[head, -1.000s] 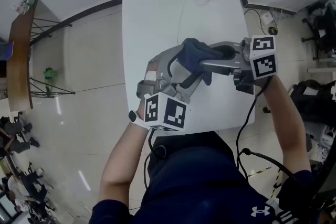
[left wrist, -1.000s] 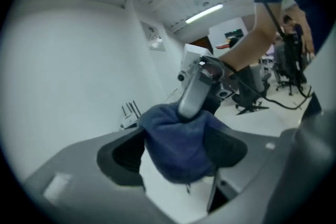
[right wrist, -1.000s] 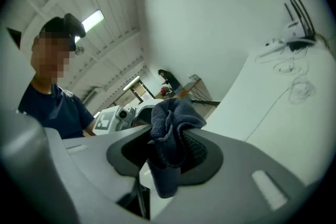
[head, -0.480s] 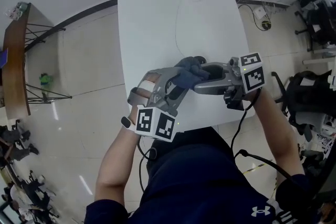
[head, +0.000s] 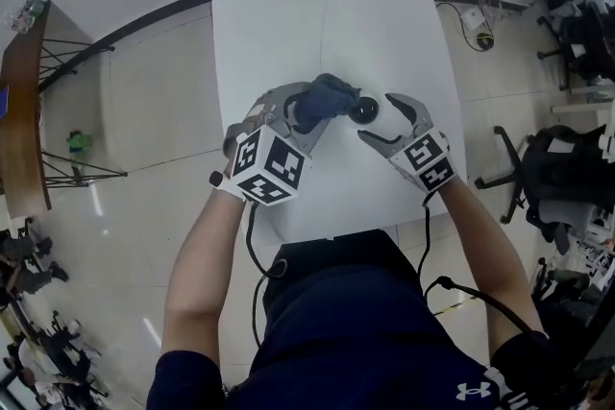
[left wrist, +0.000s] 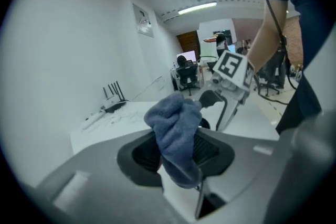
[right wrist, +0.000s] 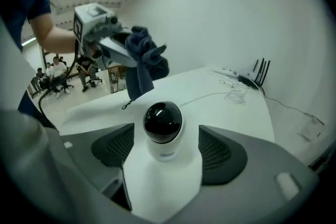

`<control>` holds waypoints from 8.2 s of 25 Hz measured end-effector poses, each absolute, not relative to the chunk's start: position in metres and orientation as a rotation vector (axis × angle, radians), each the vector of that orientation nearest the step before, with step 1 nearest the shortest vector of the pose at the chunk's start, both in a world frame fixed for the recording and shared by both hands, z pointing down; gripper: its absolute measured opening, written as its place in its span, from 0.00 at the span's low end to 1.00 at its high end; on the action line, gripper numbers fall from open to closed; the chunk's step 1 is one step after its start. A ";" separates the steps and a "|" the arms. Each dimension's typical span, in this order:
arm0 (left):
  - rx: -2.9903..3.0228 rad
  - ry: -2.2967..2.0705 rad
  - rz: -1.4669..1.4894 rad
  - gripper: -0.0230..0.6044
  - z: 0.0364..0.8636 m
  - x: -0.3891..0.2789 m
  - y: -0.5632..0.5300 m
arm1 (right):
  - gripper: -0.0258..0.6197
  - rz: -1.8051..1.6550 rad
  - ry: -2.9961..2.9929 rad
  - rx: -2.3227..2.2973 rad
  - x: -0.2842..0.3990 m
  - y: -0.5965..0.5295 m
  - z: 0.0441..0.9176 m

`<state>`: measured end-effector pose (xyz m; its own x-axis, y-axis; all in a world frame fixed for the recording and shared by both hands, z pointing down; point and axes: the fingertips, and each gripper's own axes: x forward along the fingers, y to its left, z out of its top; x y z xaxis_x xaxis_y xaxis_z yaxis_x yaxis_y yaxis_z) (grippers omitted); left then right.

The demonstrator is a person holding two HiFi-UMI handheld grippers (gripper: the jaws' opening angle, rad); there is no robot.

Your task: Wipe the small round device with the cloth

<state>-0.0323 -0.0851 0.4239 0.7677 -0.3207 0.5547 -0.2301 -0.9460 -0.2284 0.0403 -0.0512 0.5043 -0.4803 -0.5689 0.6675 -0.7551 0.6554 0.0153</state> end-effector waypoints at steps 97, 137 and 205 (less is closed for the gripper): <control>-1.911 0.375 -1.841 0.27 0.576 -0.011 -0.030 | 0.54 0.206 -2.117 0.743 0.037 -0.055 0.575; -2.222 0.229 -1.673 0.27 0.572 -0.019 -0.095 | 0.55 0.219 -2.177 0.839 0.027 -0.065 0.559; -2.813 1.006 -1.497 0.27 0.512 -0.133 -0.003 | 0.35 0.769 -2.240 1.413 0.117 0.016 0.498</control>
